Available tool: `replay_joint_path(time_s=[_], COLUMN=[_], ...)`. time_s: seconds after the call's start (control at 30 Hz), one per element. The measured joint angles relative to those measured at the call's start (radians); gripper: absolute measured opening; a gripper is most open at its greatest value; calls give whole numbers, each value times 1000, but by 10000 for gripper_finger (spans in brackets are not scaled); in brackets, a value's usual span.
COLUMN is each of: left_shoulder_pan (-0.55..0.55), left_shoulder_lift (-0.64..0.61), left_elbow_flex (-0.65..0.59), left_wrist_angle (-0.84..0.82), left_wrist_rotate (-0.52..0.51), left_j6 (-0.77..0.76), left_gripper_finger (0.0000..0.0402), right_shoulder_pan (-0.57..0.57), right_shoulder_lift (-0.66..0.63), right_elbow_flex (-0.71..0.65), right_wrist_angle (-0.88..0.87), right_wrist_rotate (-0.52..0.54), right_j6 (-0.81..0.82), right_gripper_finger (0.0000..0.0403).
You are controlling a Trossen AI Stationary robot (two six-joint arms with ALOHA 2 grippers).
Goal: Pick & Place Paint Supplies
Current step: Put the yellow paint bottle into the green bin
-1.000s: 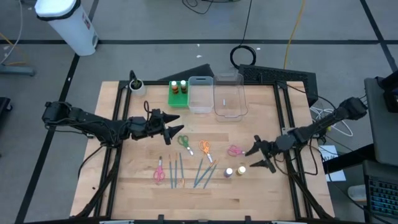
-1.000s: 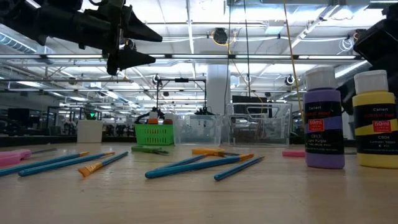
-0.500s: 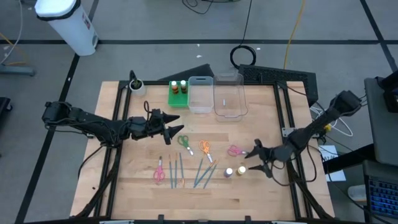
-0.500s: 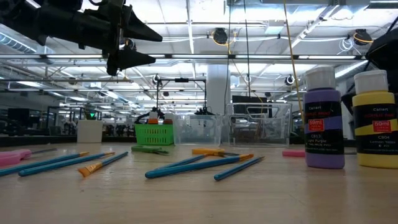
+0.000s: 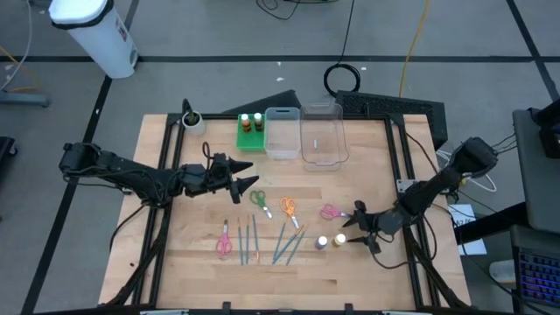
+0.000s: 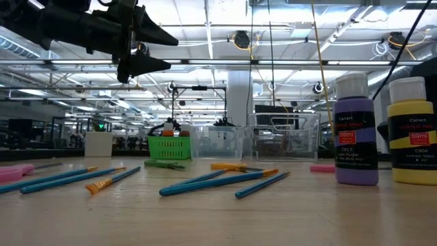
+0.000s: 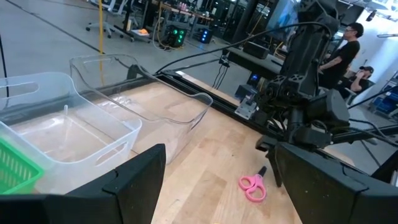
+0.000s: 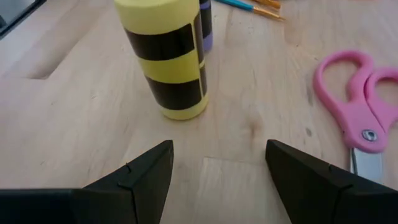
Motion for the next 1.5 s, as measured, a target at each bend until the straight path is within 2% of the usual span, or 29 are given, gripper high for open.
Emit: replay_joint_path(time_s=[0.37,0.6,1.07,1.2,1.4,1.5], left_shoulder_pan=[0,0,0,0,0,0], left_shoulder_lift=[0,0,0,0,0,0], left_elbow_flex=[0,0,0,0,0,0], left_wrist_angle=[0,0,-23,-23,-25,-32], left_wrist_rotate=[35,34,34,34,34,33], left_j6=[14,25,25,19,16,8], left_gripper_finger=[312,312,312,312,312,312], right_shoulder_pan=[-1,-1,1,1,1,-5], right_shoulder_lift=[195,310,337,338,338,328], right_elbow_flex=[17,104,161,161,161,161], right_wrist_angle=[233,249,233,234,254,254], right_wrist_rotate=[6,12,9,18,13,7], right_j6=[-17,-49,-71,-88,-73,-69], right_gripper_finger=[249,249,246,213,121,90])
